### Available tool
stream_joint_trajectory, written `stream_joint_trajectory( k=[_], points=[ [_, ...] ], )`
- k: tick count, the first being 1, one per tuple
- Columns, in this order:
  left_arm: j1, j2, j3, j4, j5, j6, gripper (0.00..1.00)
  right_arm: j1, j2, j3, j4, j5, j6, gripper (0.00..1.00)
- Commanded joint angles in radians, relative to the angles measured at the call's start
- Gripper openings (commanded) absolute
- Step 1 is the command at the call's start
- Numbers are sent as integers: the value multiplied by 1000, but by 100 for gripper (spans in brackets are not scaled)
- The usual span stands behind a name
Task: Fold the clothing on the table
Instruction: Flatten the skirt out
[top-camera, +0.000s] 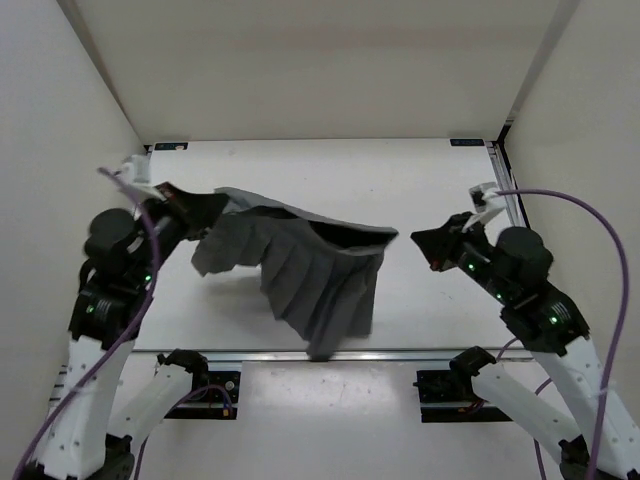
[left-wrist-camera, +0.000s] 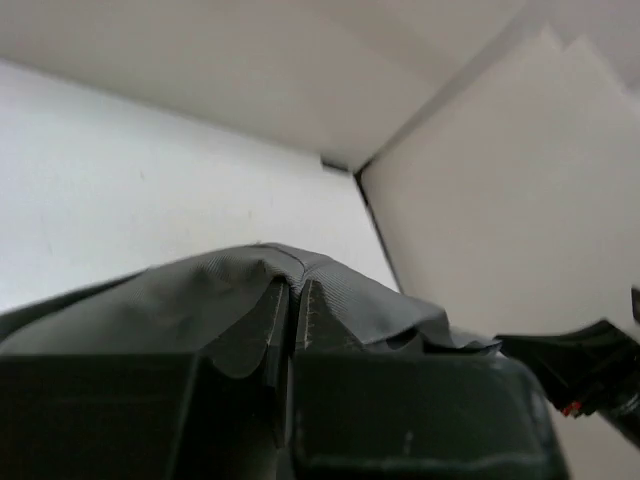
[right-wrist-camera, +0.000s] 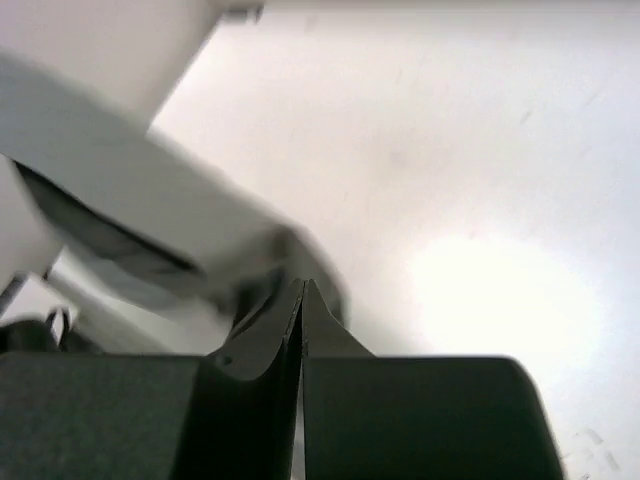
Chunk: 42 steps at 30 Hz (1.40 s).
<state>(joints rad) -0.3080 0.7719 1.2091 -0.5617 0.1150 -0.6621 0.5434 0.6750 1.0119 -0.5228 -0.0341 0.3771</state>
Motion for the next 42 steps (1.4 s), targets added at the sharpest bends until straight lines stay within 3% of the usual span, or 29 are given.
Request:
stream_joint_trajectory(
  k=[1,4,7,11,13,14,19,25,32,34,39,42],
  points=[
    [54,-31,37,8,25,-25,0,16,-37,20,30,209,-55,0],
    [73,-30,7,22,22,-44,0,-17,-5,45,24,232,-87,0],
    [57,53,-80,43,20,-37,0,-135,90,41,7,147,-90,1],
    [-6,151,-206,141,-1,-42,0,-424,191,-44,110,-206,-41,0],
    [-32,199,-206,141,-52,-25,0,-482,221,-102,165,-335,-9,9],
    [-37,219,-201,137,-67,-15,0,-470,245,-95,147,-322,-13,14],
    [-42,332,-163,167,-69,10,0,-324,330,-84,89,-248,-55,17],
    [-177,550,19,158,-164,44,0,-327,351,-127,135,-270,2,14],
    [-261,917,515,26,-201,96,0,-421,305,-182,118,-297,6,14],
    [-292,937,581,43,-189,99,0,-433,293,-197,112,-296,3,14],
    [-321,917,563,95,-164,94,0,-473,259,-226,109,-314,5,14],
    [-283,980,682,69,-152,85,0,-482,281,-234,103,-331,6,14]
  ],
)
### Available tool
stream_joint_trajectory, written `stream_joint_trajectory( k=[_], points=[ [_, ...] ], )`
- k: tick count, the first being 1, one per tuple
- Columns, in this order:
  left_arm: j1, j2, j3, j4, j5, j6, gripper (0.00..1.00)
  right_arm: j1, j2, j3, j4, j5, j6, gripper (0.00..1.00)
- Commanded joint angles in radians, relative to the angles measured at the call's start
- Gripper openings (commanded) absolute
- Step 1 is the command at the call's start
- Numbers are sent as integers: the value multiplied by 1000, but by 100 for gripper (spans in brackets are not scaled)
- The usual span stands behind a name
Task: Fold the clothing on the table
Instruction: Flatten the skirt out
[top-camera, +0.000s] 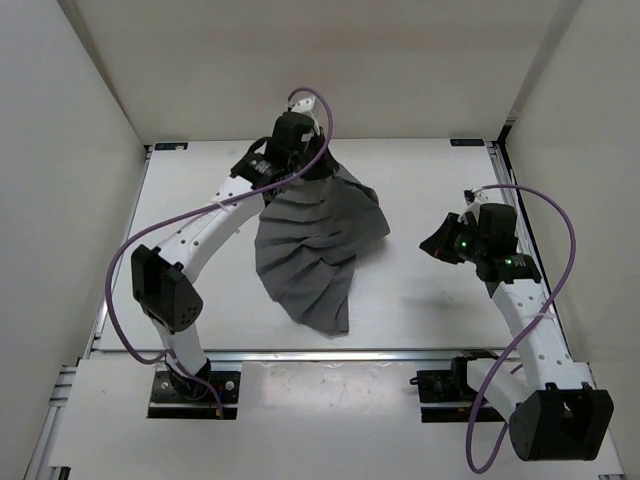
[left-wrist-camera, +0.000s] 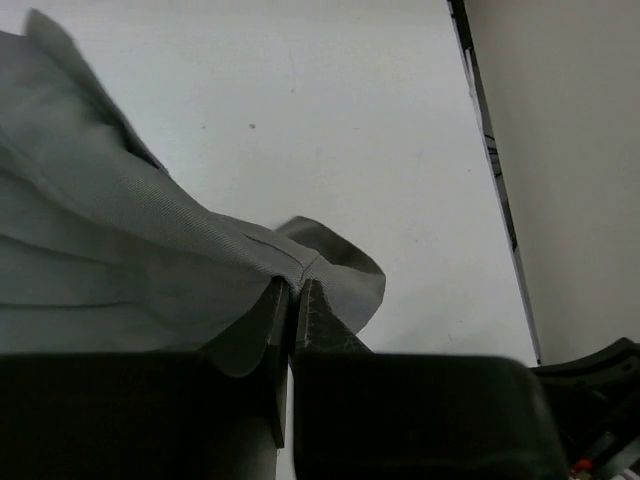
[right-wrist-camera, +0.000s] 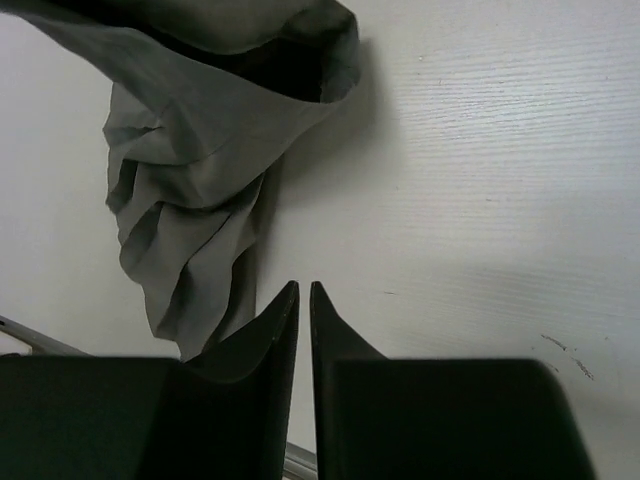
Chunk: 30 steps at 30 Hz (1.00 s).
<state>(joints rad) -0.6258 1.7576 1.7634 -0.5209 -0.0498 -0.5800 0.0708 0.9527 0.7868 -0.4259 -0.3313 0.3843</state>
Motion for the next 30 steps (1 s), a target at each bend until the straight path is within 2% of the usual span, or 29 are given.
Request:
stream_joint_trajectory(
  k=[1,2,5,7,9,11,12,13,14,15,16,18,20,24,27,30],
  points=[
    [37,18,192,18,22,5,0,-3,9,-1,12,-26,-8,13],
    [44,20,255,22,34,5,0,10,18,0,13,-31,-12,14],
    [60,11,307,111,106,14,0,33,37,3,22,-34,-2,13],
    [61,-23,326,127,148,12,0,32,43,3,26,-25,-7,13],
    [64,-72,282,148,166,6,0,20,49,-1,29,-44,-10,13],
    [86,-165,124,188,189,-42,0,9,58,-8,30,-61,-9,14],
    [107,-202,-13,226,197,-82,0,14,64,-9,30,-69,-18,14],
    [116,-283,-86,243,183,-93,0,12,75,-11,29,-69,-19,15],
    [123,-372,-243,281,160,-122,0,21,81,-6,26,-69,-30,17],
    [133,-416,-397,289,116,-142,0,24,83,0,23,-68,-36,19],
    [135,-510,-463,294,82,-156,0,32,86,2,22,-66,-39,20],
    [141,-689,-698,233,51,-170,0,44,93,6,9,-61,-54,27],
    [147,-815,-825,153,25,-181,0,44,103,6,1,-71,-58,31],
    [210,-1015,-1065,-49,114,-213,0,75,144,8,16,-83,-53,39],
    [268,-1073,-1172,-183,171,-212,0,95,202,17,38,-130,-44,44],
    [311,-1101,-1223,-251,197,-201,0,119,258,19,59,-175,-30,43]
  ],
)
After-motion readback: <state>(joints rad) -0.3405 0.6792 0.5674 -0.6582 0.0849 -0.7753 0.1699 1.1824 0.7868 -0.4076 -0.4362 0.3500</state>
